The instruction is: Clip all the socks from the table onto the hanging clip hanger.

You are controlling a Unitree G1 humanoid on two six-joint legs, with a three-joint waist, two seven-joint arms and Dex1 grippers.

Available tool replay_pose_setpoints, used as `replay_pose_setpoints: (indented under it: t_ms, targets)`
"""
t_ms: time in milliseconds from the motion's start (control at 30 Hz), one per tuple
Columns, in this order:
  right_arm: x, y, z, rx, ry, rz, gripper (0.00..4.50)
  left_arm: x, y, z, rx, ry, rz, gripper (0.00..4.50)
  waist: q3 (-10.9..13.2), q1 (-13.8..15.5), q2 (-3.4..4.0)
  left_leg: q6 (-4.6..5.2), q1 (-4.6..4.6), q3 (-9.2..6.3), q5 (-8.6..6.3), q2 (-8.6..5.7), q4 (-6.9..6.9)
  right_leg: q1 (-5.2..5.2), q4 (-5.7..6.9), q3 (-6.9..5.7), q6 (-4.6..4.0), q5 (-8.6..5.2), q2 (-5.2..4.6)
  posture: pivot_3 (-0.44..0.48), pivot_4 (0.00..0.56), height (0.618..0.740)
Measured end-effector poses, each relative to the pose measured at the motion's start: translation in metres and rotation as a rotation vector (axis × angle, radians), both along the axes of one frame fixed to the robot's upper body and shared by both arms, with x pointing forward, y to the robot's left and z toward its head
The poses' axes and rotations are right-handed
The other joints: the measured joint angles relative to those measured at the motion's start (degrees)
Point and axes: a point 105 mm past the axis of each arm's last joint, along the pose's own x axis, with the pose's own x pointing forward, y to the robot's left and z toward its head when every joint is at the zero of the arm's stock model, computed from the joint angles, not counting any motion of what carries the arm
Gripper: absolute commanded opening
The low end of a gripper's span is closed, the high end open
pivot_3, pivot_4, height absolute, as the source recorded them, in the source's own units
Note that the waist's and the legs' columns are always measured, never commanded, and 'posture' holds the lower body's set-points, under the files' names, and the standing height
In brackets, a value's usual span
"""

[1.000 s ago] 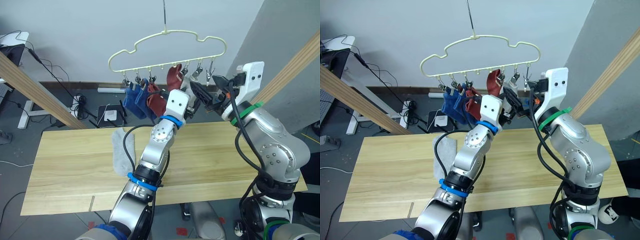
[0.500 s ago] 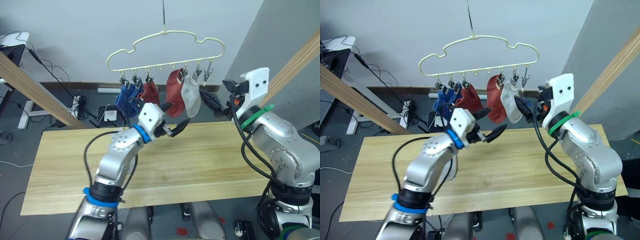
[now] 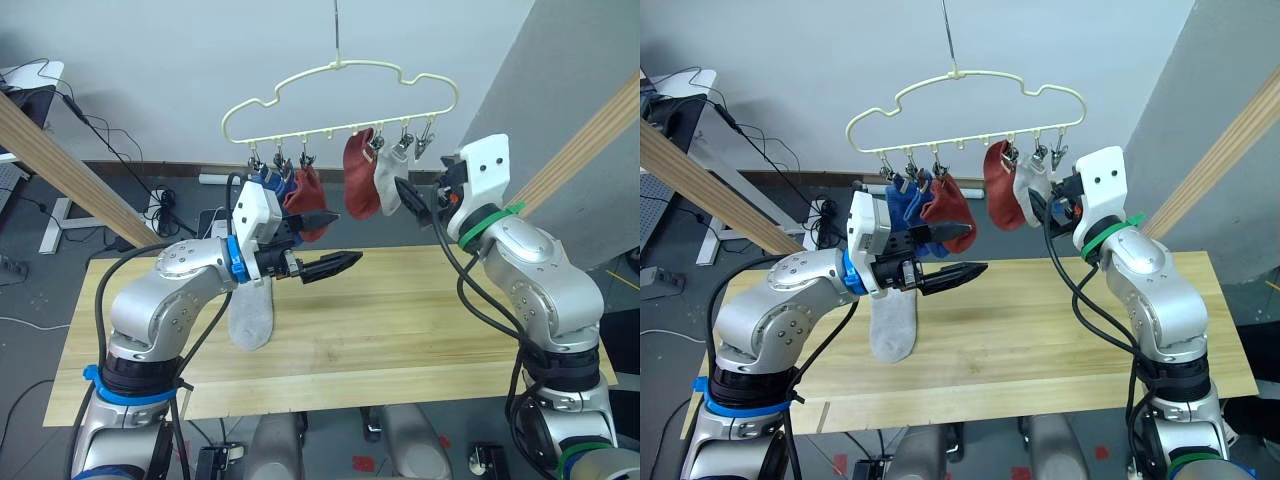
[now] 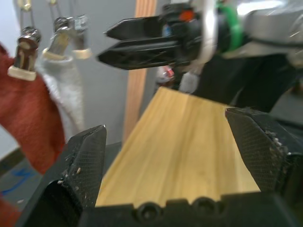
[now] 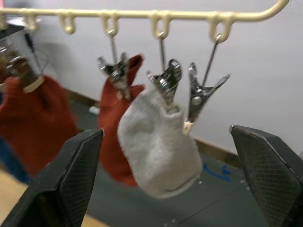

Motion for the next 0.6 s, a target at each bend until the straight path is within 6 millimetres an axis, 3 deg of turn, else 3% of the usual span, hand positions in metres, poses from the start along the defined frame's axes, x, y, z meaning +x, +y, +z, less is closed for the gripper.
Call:
replay_pose_setpoints:
  t_ms: [333, 433, 500, 600]
  targets:
    - [0.02, -0.006, 0.004, 0.024, -0.035, -0.122, 4.5, 0.001, 0.0, 0.012, 0.03, -0.094, -0.007, 4.48, 0.0, 0.01, 0.01, 0.0, 0.01, 0.01, 0.0, 0.01, -0.01, 0.0, 0.0, 0.02, -0.01, 0.01, 0.0, -0.16, 0.335, 0.74]
    - [0.023, -0.003, 0.002, 0.041, -0.028, -0.118, 3.96, 0.002, -0.002, 0.013, 0.036, -0.104, -0.008, 4.5, 0.0, 0.0, 0.01, 0.0, 0.01, 0.02, 0.0, 0.01, -0.01, 0.0, 0.01, 0.03, -0.02, 0.01, 0.0, -0.16, 0.335, 0.74]
    - [0.024, -0.002, 0.001, 0.047, -0.025, -0.115, 3.33, 0.001, -0.005, 0.012, 0.038, -0.103, -0.017, 4.5, 0.0, 0.01, 0.01, 0.0, 0.01, 0.02, 0.0, 0.01, 0.0, 0.0, 0.02, 0.03, -0.02, 0.01, 0.0, -0.158, 0.334, 0.74]
    - [0.027, 0.0, 0.006, 0.051, -0.042, -0.115, 3.33, 0.001, -0.007, 0.015, 0.029, -0.108, -0.027, 4.5, 0.0, 0.01, 0.01, 0.01, 0.01, 0.02, 0.0, 0.01, 0.01, 0.0, 0.03, 0.03, -0.02, 0.01, 0.0, -0.154, 0.33, 0.74]
